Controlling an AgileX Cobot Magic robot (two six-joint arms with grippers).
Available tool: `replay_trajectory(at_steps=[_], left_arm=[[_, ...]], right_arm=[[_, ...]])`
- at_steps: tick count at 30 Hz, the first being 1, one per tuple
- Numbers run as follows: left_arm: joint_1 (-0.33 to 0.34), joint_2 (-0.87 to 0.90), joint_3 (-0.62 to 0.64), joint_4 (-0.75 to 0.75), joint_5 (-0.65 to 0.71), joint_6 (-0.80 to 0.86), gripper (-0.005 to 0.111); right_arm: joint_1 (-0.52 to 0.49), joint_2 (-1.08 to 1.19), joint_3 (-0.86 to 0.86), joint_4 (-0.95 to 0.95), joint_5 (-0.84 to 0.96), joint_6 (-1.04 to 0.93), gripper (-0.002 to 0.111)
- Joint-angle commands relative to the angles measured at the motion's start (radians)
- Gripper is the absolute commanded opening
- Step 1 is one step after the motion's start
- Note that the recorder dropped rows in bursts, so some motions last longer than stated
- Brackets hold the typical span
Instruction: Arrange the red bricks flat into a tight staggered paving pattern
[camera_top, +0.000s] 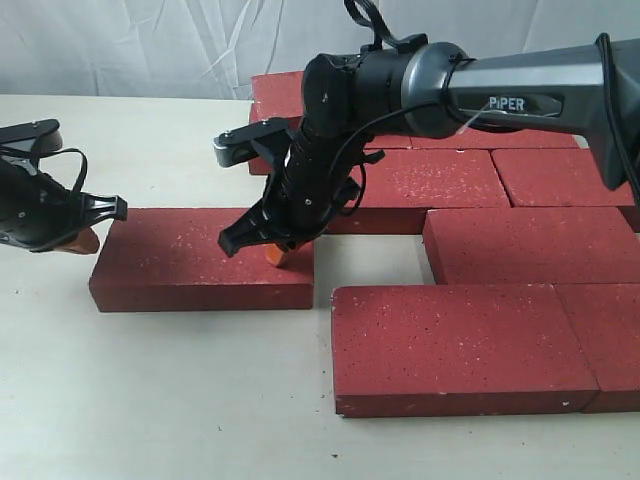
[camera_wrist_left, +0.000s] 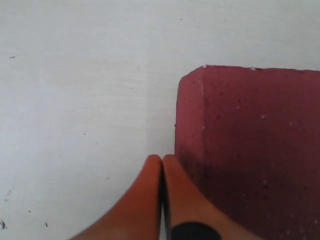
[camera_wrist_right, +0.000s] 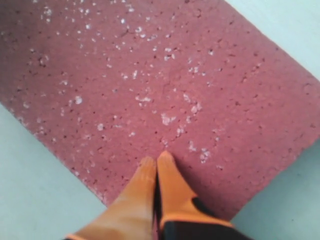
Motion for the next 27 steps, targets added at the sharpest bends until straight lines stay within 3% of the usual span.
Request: replay_trajectory(at_steps=[1, 20, 27], left_arm=[[0.004, 0.001, 0.002, -0.022, 0.004, 0.022, 0.0], [0.004, 0.001, 0.002, -0.036, 0.017, 0.023, 0.0], [0.004, 0.003, 0.002, -0.156, 0.008, 0.139, 0.0]], right_arm=[[-0.006, 0.0, -0.003, -0.021, 0.022, 0.01, -0.001], [-0.006, -0.02, -0.003, -0.071, 0.095, 0.031, -0.001], [-0.011, -0.082, -0.003, -0.094, 0.048, 0.031, -0.001]])
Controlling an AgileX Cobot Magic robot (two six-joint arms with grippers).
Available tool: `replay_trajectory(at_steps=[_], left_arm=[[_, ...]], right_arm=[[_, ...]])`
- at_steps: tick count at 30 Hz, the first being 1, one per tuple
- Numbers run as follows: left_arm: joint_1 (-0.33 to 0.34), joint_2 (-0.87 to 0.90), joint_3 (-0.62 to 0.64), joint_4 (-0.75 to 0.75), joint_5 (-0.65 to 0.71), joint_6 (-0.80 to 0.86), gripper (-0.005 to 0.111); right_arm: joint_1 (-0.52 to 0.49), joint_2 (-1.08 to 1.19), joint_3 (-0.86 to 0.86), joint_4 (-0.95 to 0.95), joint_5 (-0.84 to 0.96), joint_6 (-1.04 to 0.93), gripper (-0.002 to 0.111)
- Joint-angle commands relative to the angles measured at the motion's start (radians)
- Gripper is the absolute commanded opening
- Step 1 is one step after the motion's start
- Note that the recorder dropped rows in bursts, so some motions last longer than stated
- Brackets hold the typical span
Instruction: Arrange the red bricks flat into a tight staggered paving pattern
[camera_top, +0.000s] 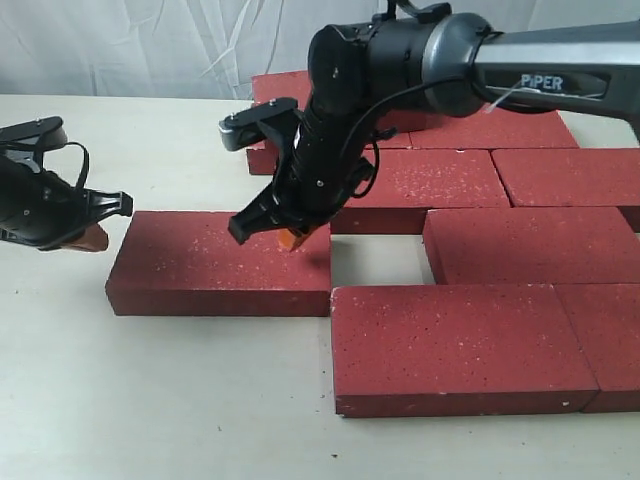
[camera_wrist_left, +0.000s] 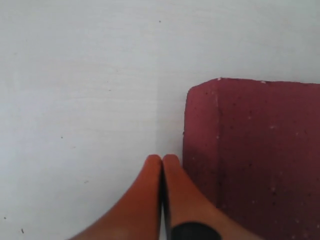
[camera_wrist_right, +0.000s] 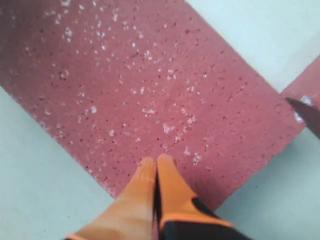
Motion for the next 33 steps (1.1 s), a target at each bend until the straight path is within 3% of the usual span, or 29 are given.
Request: replay_trajectory(at_steps=[1, 10, 25, 33], left_arm=[[0.004, 0.003, 0.002, -0.038, -0.004, 0.041, 0.0], [0.002, 0.093, 0.002, -0.14, 0.038, 0.119, 0.0], [0.002, 0.093, 0.002, -0.157, 0.093, 0.146, 0.0], [0.002, 0.091, 0.002, -0.153, 0.084, 0.146, 0.0]], right_arm=[[-0.011, -0.006, -0.001, -0.021, -0.015, -0.002, -0.001], [-0.012, 0.035, -0.001, -0.117, 0.055, 0.003, -0.001], [-0.043, 0.03, -0.001, -0.133, 0.047, 0.028, -0.001], [-0.039, -0.018, -0.001, 0.127, 0.165, -0.239, -0.001]])
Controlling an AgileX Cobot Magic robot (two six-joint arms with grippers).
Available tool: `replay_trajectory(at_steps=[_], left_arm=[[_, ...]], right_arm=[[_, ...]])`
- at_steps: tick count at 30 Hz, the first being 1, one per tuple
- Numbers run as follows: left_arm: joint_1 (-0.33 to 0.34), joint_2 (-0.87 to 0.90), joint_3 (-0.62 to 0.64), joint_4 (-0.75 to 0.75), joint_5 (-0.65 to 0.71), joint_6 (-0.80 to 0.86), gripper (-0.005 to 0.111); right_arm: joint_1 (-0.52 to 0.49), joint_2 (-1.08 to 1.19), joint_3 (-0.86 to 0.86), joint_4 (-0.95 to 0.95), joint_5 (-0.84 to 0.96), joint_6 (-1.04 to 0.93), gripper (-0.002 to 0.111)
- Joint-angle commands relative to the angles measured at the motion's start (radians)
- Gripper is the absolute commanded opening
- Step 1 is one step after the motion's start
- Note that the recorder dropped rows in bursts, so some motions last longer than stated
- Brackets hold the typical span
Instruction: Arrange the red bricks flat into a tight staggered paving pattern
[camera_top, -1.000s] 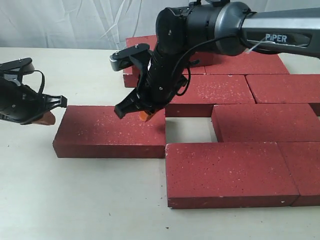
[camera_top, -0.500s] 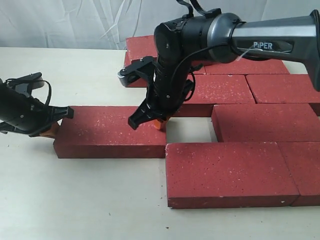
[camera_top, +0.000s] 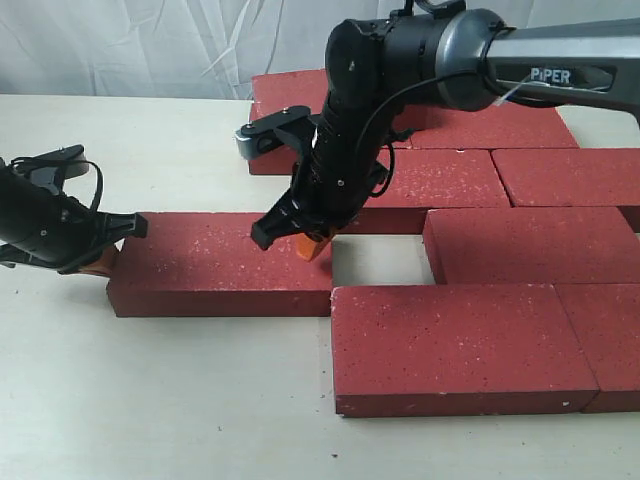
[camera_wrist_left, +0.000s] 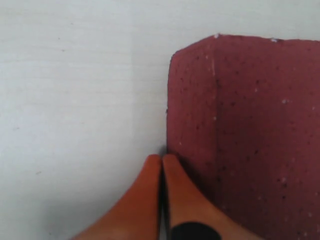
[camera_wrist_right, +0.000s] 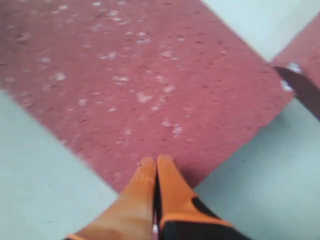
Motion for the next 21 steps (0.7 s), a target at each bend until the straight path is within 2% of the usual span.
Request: replay_trajectory(at_steps=[1, 7, 10, 21], left_arm=[[0.002, -0.003, 0.002, -0.013, 0.005, 0.003, 0.0], [0.002, -0.012, 0.002, -0.013, 0.003, 0.003, 0.0], [0.002, -0.012, 0.002, -0.013, 0.003, 0.003, 0.0], [0.002, -0.012, 0.002, -0.015, 0.005, 0.003, 0.0]], right_arm=[[-0.001, -0.035, -0.001, 0.107, 0.094, -0.159, -0.001], [0.07, -0.033, -0.001, 0.099, 0.163, -0.264, -0.001], [0.106, -0.033, -0.001, 0.047, 0.138, -0.279, -0.001], [0.116, 0.048, -0.001, 0.001, 0.127, -0.272, -0.001]])
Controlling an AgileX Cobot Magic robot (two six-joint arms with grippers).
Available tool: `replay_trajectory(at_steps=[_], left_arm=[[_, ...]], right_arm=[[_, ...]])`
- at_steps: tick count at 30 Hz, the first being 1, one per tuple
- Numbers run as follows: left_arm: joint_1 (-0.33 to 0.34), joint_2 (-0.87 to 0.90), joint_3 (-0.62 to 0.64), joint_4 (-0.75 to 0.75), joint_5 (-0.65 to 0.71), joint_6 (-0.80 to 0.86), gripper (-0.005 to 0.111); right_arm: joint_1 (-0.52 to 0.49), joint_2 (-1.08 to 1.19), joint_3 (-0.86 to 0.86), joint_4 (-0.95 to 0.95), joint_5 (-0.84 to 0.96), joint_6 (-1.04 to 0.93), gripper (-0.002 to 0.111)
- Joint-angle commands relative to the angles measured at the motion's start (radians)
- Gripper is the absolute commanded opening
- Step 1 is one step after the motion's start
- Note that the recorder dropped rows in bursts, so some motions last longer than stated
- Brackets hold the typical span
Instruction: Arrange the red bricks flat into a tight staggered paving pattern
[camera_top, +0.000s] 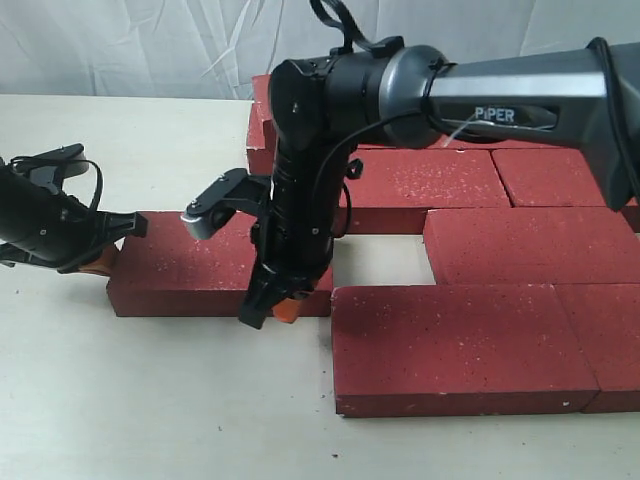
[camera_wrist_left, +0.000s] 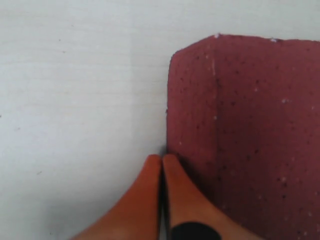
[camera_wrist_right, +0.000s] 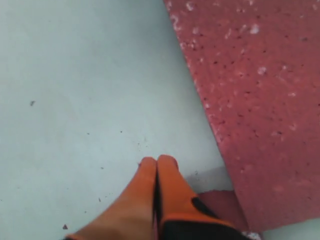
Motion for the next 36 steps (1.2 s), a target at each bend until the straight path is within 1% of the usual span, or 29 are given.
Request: replay_trajectory(at_steps=[1, 6, 10, 13, 15, 18, 21, 24, 26, 28, 31, 36], left_arm=[[0.002, -0.01, 0.002, -0.015, 0.005, 0.003, 0.0], [0.002, -0.01, 0.002, -0.015, 0.005, 0.003, 0.0], [0.002, -0.01, 0.002, -0.017, 0.003, 0.003, 0.0], [0.002, -0.01, 0.002, -0.017, 0.005, 0.003, 0.0], [0.002, -0.01, 0.002, -0.019, 0.005, 0.003, 0.0], [0.002, -0.01, 0.002, -0.019, 0.005, 0.003, 0.0], [0.002, -0.01, 0.002, -0.019, 0.003, 0.006, 0.0], [0.002, -0.01, 0.002, -0.021, -0.014, 0.005, 0.0], [0.002, -0.029, 0.002, -0.031, -0.041, 0.005, 0.0], [0.007, -0.054, 0.002, -0.024, -0.082, 0.005, 0.0], [0.021, -0.068, 0.002, -0.026, -0.108, 0.005, 0.0], [0.027, -0.027, -0.017, -0.054, -0.127, 0.005, 0.0]], right_arm=[[0.0, 0.022, -0.001, -0.032, -0.011, 0.0, -0.001], [-0.002, 0.045, -0.001, -0.092, -0.021, 0.044, -0.001], [-0.002, 0.043, -0.001, -0.159, -0.075, 0.113, -0.001], [-0.002, 0.043, -0.001, -0.174, -0.087, 0.113, -0.001], [-0.002, 0.043, -0.001, -0.174, -0.084, 0.113, -0.001], [-0.002, 0.029, -0.001, -0.082, -0.029, 0.099, -0.001], [0.0, -0.024, -0.001, -0.061, 0.003, 0.073, -0.001], [-0.03, -0.081, -0.001, -0.13, -0.076, 0.09, -0.001], [-0.076, -0.097, -0.001, -0.139, -0.186, 0.206, -0.001], [-0.11, -0.097, -0.001, -0.117, -0.256, 0.307, -0.001], [-0.13, -0.082, -0.001, -0.084, -0.294, 0.318, -0.001], [-0.13, -0.038, -0.001, -0.133, -0.313, 0.318, -0.001]])
